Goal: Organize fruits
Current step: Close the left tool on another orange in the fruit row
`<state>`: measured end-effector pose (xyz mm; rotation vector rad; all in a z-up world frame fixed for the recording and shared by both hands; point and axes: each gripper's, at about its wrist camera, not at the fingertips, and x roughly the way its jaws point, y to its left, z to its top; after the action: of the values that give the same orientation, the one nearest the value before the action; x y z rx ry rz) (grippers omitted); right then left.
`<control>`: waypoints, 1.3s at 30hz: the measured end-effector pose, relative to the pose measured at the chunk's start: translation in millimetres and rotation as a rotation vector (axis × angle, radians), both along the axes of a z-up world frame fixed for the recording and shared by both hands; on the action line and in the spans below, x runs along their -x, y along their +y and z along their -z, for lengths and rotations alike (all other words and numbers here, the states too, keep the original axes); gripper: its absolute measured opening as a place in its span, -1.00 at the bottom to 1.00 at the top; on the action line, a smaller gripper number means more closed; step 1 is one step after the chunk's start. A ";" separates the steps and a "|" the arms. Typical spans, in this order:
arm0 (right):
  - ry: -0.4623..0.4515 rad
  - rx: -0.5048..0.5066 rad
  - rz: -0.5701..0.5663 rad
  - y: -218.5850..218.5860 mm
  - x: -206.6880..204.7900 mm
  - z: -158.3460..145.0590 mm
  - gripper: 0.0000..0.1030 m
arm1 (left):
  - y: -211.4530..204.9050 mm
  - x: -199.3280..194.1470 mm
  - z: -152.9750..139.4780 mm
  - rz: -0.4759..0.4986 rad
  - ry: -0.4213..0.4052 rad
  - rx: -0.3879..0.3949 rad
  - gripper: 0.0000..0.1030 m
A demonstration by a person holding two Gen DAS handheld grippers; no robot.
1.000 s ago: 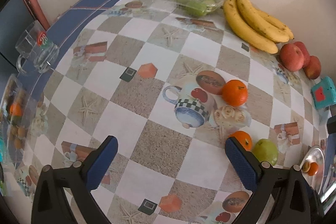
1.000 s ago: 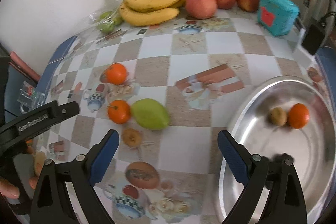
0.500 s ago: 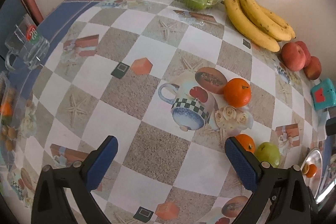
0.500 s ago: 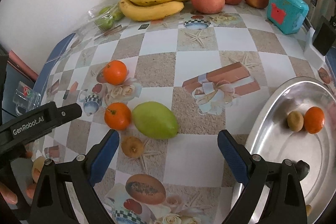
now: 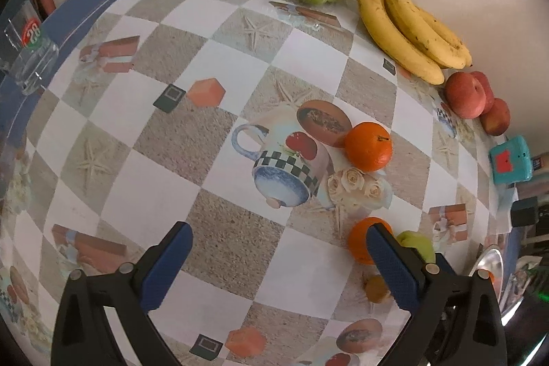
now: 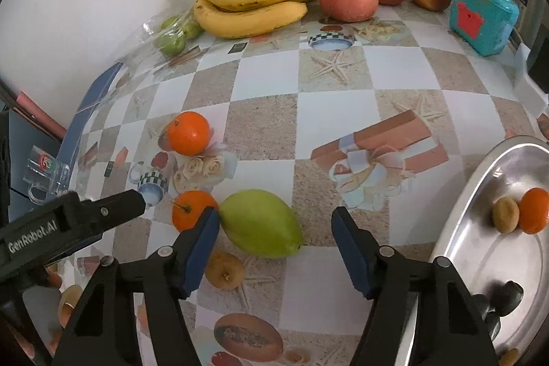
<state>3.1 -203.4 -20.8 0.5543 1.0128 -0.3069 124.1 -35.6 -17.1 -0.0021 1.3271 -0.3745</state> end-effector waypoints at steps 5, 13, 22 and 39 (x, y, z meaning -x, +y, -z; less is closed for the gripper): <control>-0.020 -0.011 -0.025 5.8 -2.3 -2.2 0.02 | 0.3 1.0 -1.3 0.003 0.009 0.010 0.98; -0.028 -0.033 -0.025 4.7 -0.5 -1.8 -0.05 | -7.9 3.2 -4.5 0.019 0.006 0.019 0.98; -0.067 -0.051 0.008 -6.3 12.2 -16.8 -0.35 | -17.4 9.5 -7.1 0.050 0.012 0.054 0.98; -0.062 -0.075 0.011 -12.3 15.8 -15.1 -0.35 | -40.1 14.4 10.6 0.106 0.075 0.165 0.28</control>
<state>-12.8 -215.7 -5.7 0.6336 0.9644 -0.2613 109.7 -75.7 -27.8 -0.0848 1.3704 -0.5784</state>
